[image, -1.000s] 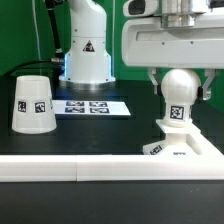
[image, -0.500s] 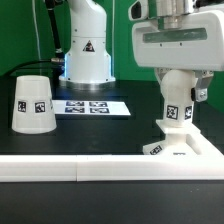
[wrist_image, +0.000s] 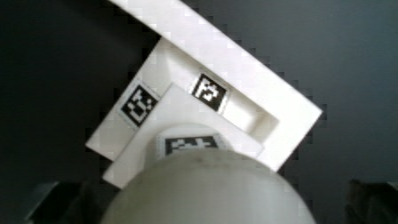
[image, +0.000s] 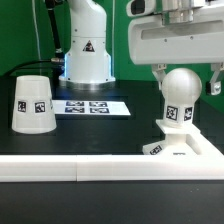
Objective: Assemble lamp
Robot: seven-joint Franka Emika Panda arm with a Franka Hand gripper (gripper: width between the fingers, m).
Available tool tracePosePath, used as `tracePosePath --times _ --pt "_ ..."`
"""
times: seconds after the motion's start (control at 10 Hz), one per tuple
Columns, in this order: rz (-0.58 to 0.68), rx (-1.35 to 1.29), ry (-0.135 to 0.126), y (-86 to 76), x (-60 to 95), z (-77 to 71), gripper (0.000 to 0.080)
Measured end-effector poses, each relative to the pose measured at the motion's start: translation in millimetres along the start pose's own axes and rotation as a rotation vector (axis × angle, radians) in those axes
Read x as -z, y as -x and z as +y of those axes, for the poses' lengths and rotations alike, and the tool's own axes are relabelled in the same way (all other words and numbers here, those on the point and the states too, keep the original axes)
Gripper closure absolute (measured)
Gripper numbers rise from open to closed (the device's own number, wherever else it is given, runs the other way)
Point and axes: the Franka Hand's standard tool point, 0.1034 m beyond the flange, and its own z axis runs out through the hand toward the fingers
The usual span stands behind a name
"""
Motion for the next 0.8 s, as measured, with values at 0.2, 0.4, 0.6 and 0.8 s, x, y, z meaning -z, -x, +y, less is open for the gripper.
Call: tracePosePath --times 0.2,0.4,0.6,0.8 --pt "0.000 0.156 0.000 -0.2 -0.3 0.3 0.0101" --pt "0.000 0.304 0.001 -0.2 -0.8 0.6 0.0101" --pt "0.013 0.596 0.023 -1.4 0.0 1.2 0.0101" --pt "0.012 0.831 0.032 -4.6 1.4 1.9 0.0101"
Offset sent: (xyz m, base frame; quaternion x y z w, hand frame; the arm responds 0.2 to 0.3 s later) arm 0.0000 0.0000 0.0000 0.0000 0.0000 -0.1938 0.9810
